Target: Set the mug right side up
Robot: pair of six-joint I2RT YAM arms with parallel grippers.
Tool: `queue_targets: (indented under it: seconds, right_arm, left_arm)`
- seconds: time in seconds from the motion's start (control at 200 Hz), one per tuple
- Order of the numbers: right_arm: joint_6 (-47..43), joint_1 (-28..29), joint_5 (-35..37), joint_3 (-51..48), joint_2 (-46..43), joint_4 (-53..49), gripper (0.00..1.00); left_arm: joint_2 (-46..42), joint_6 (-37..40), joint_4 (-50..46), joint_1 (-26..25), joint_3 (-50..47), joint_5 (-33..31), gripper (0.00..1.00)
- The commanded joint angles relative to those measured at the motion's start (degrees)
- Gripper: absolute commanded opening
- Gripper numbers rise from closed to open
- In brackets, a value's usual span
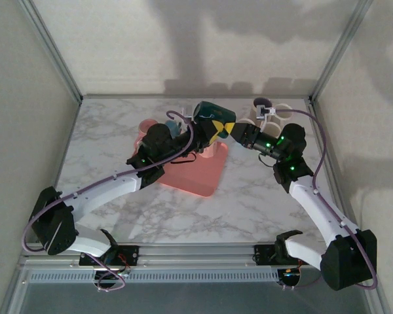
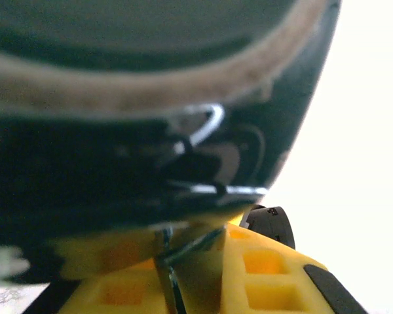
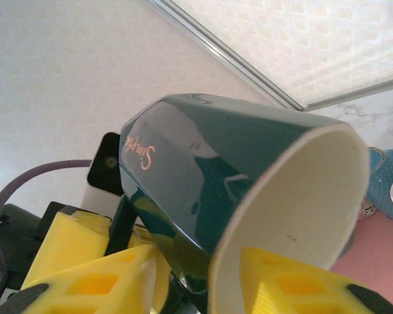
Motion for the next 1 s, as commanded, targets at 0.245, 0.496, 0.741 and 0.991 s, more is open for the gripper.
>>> queue_targets:
  seconds: [0.245, 0.496, 0.741, 0.991]
  right_arm:
    - [1.0, 0.1, -2.3, 0.3, 1.7, 7.2, 0.11]
    - [-8.4, -2.9, -1.2, 4.7, -1.1, -7.3, 0.0]
    - [-22.9, -10.3, 2.0, 14.0, -1.6, -36.2, 0.0]
    - [-38.5, -15.1, 32.2, 31.5, 7.5, -74.2, 0.0]
  left_arm:
    - [1.4, -4.0, 12.8, -0.3, 2.0, 3.8, 0.0]
    - [-1.2, 12.8, -8.5, 1.1, 5.7, 6.0, 0.61]
    - [-3.7, 31.1, -32.5, 5.2, 9.1, 3.4, 0.94]
    - [-3.8, 46.0, -45.7, 11.5, 9.1, -4.9, 0.93]
